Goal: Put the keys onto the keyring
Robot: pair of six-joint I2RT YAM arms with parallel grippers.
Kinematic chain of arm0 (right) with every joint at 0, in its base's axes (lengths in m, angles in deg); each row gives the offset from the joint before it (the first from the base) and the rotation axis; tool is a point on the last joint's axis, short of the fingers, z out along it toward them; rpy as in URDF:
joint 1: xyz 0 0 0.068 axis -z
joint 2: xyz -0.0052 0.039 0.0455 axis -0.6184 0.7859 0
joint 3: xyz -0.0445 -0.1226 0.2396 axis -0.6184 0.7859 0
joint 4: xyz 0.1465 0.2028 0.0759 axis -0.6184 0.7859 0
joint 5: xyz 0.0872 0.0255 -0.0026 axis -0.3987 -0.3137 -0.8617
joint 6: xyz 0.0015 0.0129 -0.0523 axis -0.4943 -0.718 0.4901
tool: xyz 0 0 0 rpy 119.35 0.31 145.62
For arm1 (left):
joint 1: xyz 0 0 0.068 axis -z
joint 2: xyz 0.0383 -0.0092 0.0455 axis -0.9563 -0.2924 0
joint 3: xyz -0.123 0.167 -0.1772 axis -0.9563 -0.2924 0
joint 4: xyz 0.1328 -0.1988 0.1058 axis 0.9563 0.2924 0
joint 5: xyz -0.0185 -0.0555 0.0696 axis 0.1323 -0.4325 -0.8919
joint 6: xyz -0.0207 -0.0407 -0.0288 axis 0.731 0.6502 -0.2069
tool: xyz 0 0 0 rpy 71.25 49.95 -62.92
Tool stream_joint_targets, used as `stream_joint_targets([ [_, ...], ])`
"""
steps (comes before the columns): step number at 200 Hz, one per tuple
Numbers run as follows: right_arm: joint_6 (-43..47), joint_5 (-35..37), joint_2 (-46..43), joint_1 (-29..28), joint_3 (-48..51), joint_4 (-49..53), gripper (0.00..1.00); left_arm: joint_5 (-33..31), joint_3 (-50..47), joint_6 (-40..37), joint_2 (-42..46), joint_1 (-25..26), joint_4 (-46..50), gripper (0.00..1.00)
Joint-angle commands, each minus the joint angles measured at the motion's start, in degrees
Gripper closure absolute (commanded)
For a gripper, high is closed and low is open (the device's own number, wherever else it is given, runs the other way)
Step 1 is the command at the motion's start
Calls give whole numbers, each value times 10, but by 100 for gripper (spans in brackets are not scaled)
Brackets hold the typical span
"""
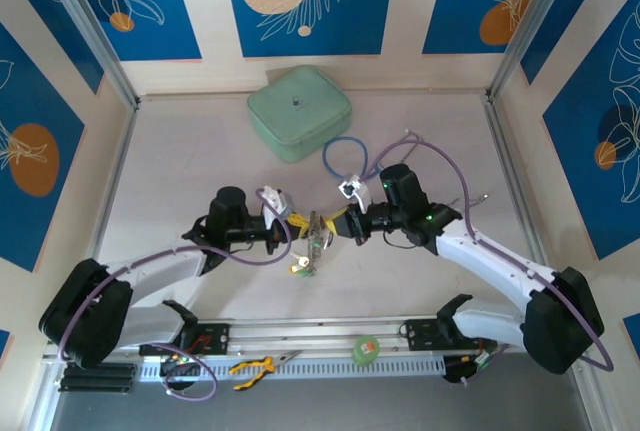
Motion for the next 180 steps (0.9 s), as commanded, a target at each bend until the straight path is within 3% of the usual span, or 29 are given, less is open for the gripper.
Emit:
stream_joint_targets([
  [1, 0, -16, 16, -10, -24, -34, 100, 37, 2, 21, -3, 6, -31, 100],
  [180, 12, -5, 96, -34, -53, -67, 100, 31, 10, 38, -10, 7, -20, 100],
])
